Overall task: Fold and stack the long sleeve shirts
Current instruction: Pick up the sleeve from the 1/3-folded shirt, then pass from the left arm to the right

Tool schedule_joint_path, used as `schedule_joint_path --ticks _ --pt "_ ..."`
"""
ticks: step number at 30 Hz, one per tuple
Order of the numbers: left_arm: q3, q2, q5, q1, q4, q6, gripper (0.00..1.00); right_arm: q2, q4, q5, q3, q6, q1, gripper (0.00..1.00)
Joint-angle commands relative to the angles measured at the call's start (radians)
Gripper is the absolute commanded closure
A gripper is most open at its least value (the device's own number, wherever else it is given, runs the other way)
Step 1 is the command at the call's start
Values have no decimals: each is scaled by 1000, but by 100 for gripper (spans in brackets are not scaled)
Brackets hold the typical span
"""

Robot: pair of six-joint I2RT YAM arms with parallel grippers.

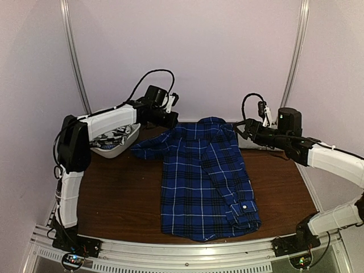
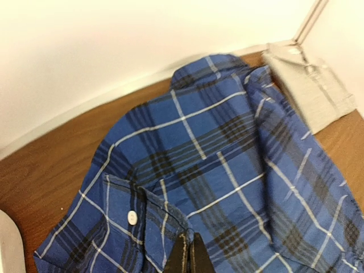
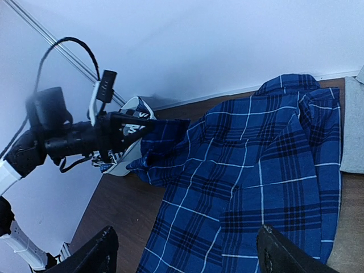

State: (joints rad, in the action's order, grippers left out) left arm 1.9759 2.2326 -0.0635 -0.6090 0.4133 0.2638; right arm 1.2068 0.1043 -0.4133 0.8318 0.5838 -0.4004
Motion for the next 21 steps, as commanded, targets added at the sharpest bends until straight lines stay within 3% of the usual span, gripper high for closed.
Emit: schedule_joint_path --ticks 1,10,21 --pt "-58 -116 -153 -45 -100 -37 100 61 98 -65 14 46 -14 16" --pt "-228 -213 -388 -112 -177 12 100 221 165 -97 41 93 -61 16" --pt "-404 -201 -406 -186 -251 57 100 460 229 -101 51 139 -105 20"
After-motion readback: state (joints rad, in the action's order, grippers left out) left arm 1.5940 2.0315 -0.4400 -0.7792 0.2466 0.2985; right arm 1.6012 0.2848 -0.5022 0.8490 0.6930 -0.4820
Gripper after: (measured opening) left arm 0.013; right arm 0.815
